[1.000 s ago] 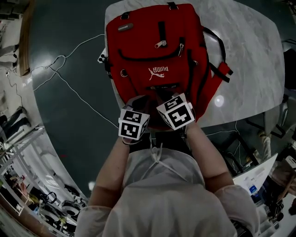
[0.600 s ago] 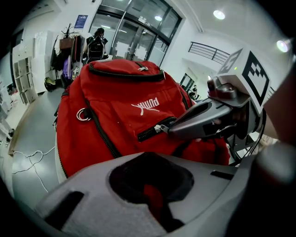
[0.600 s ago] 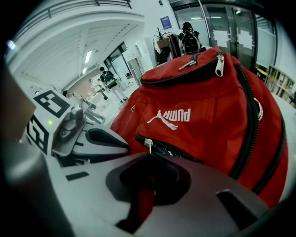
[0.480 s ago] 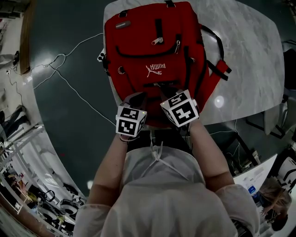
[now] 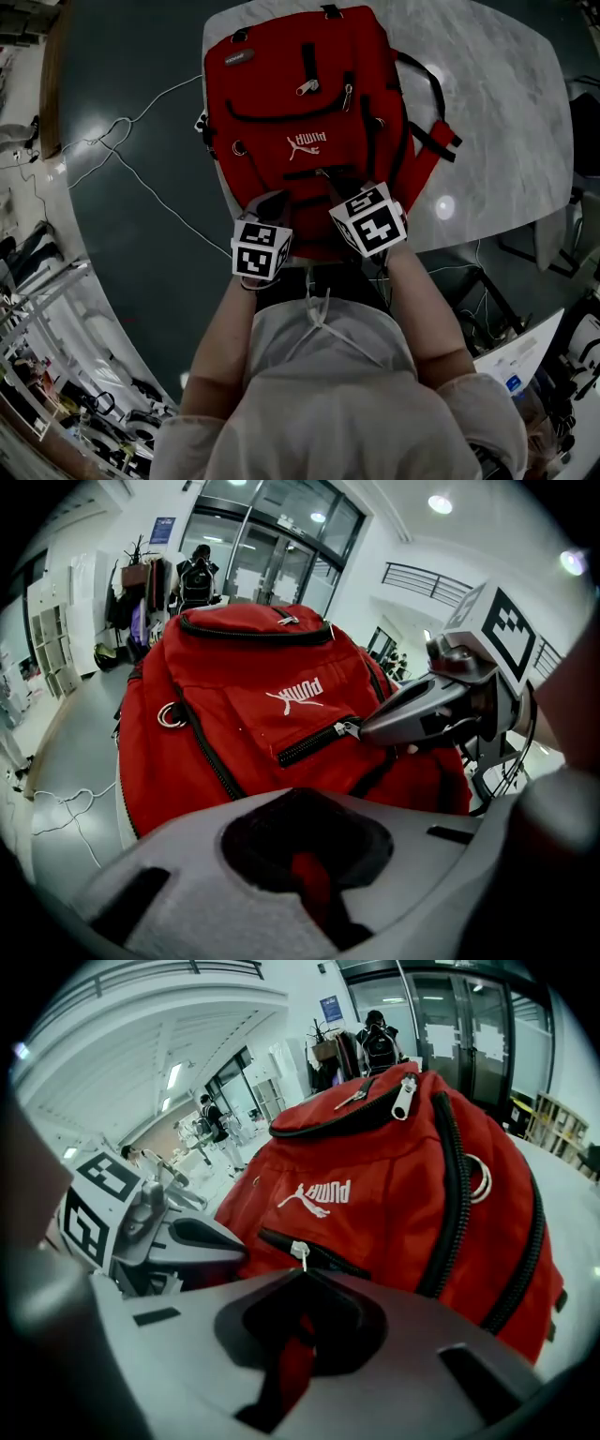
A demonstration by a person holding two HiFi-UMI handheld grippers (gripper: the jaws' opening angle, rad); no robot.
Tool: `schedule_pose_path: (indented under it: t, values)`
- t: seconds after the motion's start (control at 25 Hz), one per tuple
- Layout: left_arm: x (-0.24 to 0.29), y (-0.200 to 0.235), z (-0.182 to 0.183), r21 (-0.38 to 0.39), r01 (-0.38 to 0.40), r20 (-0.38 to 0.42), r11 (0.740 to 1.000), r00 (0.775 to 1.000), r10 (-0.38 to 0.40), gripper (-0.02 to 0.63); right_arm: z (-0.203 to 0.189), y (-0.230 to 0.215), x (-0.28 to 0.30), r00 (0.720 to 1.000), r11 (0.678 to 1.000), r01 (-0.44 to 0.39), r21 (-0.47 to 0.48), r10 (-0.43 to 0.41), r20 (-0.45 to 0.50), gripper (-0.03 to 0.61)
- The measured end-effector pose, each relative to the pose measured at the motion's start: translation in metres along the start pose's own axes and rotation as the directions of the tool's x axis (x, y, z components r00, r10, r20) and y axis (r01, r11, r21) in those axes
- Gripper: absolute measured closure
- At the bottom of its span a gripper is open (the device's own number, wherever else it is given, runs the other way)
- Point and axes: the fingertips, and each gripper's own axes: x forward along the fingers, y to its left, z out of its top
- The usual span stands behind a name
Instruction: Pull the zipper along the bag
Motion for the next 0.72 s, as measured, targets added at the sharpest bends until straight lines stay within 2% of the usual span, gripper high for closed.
schedule_pose_path:
  t: [0.72]
  values:
    - [0.001, 0.000, -0.001, 0.009, -0.028, 0.002, 1.000, 1.000, 0.028, 0.595, -0.016, -0.035, -0.019, 0.999, 0.998, 0.042, 0.037, -0.042, 0.003, 0.552]
